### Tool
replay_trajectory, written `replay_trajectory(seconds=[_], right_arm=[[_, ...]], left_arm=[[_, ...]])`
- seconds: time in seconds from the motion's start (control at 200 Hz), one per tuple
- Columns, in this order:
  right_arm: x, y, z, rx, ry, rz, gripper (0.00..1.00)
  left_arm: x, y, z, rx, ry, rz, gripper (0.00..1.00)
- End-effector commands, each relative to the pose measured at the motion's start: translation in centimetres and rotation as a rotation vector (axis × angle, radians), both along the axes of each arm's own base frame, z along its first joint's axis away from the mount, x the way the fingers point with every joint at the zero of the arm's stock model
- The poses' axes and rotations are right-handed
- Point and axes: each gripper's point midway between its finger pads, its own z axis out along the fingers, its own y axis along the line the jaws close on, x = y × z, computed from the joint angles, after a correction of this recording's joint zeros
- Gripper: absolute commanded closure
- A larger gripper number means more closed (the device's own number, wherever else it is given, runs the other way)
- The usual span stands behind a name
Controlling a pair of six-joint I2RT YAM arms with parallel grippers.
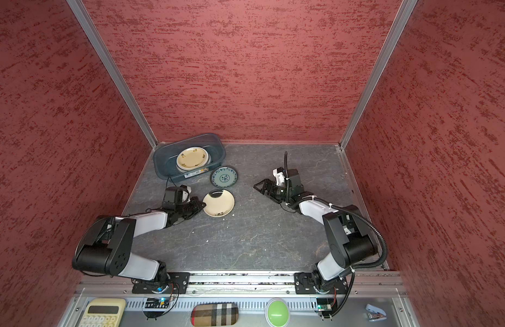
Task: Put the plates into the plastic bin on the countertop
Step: 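Press the left gripper onto the flower-motif plate rim and tilt it up, then grip the upright flower-motif plate rim with the left gripper and lift it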
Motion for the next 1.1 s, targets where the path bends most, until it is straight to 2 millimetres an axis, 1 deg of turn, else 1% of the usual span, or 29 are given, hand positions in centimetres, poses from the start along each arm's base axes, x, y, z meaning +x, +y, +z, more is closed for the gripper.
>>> replay_trajectory(seconds=[0.0, 0.306, 0.872, 1.097], right_arm=[[0.2, 0.3, -0.1, 0.0, -0.027, 0.003, 0.07], [0.2, 0.3, 0.1, 0.007, -0.033, 0.006, 0.07], [-0.3, -0.2, 1.2, -0.002, -0.065, -0.008, 0.07], [-0.4, -0.6, 2.1, -0.013, -0.097, -0.023, 0.07]], left_arm=[[0.2, 0.0, 1.6, 0.001, -0.043, 0.002, 1.0], [0.6, -0.5, 4.9, -0.013, -0.082, -0.006, 1.0], [0.9, -1.0, 8.5, -0.058, -0.148, 0.007, 1.0], [0.9, -1.3, 9.8, -0.08, -0.178, 0.01, 1.0]])
